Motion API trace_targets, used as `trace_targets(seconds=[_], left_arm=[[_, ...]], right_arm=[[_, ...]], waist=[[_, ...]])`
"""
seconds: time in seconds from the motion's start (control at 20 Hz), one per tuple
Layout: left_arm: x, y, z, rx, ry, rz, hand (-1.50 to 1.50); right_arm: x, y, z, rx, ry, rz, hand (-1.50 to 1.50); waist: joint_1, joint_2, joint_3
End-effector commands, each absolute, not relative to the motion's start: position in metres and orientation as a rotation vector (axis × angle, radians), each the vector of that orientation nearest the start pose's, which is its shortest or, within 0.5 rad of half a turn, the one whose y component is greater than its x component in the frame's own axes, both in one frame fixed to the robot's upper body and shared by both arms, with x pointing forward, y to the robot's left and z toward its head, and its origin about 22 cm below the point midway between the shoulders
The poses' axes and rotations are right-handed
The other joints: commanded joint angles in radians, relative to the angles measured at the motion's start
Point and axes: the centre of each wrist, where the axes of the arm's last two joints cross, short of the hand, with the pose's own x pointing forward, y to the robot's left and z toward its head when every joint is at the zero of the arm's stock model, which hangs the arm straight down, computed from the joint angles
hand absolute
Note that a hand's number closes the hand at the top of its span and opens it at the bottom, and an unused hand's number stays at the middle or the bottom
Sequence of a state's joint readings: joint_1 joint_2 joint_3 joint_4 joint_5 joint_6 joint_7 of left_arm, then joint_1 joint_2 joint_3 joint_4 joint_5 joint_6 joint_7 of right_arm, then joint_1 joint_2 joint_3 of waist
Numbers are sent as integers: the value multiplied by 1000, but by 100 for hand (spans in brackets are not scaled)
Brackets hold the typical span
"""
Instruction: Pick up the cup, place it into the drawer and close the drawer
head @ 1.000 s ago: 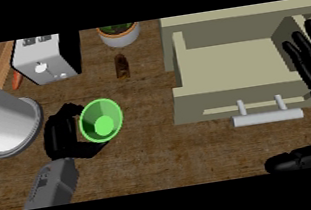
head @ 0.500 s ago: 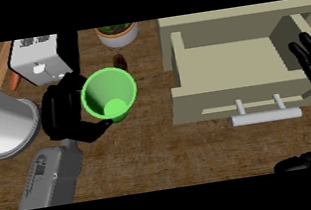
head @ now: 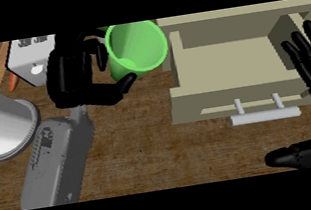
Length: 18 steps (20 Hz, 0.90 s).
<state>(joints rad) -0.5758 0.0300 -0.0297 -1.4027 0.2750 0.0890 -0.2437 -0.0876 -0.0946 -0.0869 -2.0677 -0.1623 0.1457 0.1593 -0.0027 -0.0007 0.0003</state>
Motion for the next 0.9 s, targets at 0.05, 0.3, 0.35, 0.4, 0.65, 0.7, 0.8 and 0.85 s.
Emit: trace_targets(seconds=[0.05, 0.3, 0.35, 0.4, 0.65, 0.7, 0.8, 0.85], left_arm=[[360, 128, 181, -346, -2109, 12, 150], [382, 105, 177, -333, -2107, -28, 150], [395, 91, 177, -302, -2102, -58, 150], [377, 94, 177, -335, -2089, -40, 150], [404, 70, 186, -278, -2058, -109, 150], [405, 72, 171, -270, -2037, -79, 150], [402, 61, 173, -273, -2030, -115, 150], [407, 63, 184, -274, -2013, -111, 150]], right_arm=[[227, -255, 147, 136, -2004, 123, -150], [223, -249, 142, 143, -2002, 142, -150], [237, -248, 131, 142, -1993, 133, -150], [211, -258, 140, 134, -1998, 129, -150], [217, -250, 140, 118, -1982, 143, -150], [224, -254, 137, 123, -1987, 148, -150], [238, -258, 129, 118, -1998, 117, -150], [221, -248, 134, 121, -1993, 160, -150]], waist=[[-3, 0, 0], [-6, 2, 0], [-12, 5, 0], [-7, 0, 0], [-15, 3, 0], [-14, 3, 0], [-11, 4, 0], [-11, 2, 0]])
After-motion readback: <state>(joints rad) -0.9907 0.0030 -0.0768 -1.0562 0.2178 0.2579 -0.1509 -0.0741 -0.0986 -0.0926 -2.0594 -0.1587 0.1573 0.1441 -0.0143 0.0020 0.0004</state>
